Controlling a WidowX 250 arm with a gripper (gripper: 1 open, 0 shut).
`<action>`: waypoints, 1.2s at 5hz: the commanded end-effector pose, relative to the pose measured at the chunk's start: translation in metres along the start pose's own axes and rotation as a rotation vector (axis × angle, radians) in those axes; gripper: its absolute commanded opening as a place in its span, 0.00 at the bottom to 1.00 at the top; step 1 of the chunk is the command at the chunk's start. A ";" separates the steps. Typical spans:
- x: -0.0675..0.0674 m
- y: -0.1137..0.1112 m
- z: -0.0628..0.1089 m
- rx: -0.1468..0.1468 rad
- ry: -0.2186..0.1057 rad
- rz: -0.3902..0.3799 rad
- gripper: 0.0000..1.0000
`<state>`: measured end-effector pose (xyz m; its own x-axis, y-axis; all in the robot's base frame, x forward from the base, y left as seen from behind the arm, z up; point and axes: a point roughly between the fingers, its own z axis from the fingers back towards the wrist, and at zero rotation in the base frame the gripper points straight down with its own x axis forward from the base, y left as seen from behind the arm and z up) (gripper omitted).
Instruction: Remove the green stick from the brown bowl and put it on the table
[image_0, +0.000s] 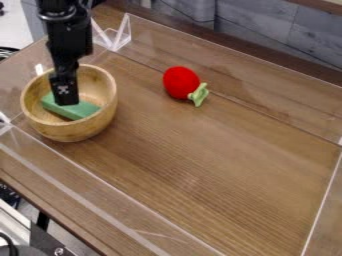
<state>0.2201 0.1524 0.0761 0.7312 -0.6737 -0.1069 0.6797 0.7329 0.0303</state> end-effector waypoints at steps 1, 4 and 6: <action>-0.014 0.013 -0.002 0.025 -0.007 0.013 1.00; -0.016 0.016 -0.031 0.034 -0.055 0.043 1.00; -0.026 0.027 -0.035 0.029 -0.082 0.102 1.00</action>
<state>0.2171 0.1877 0.0396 0.7923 -0.6095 -0.0262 0.6101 0.7911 0.0441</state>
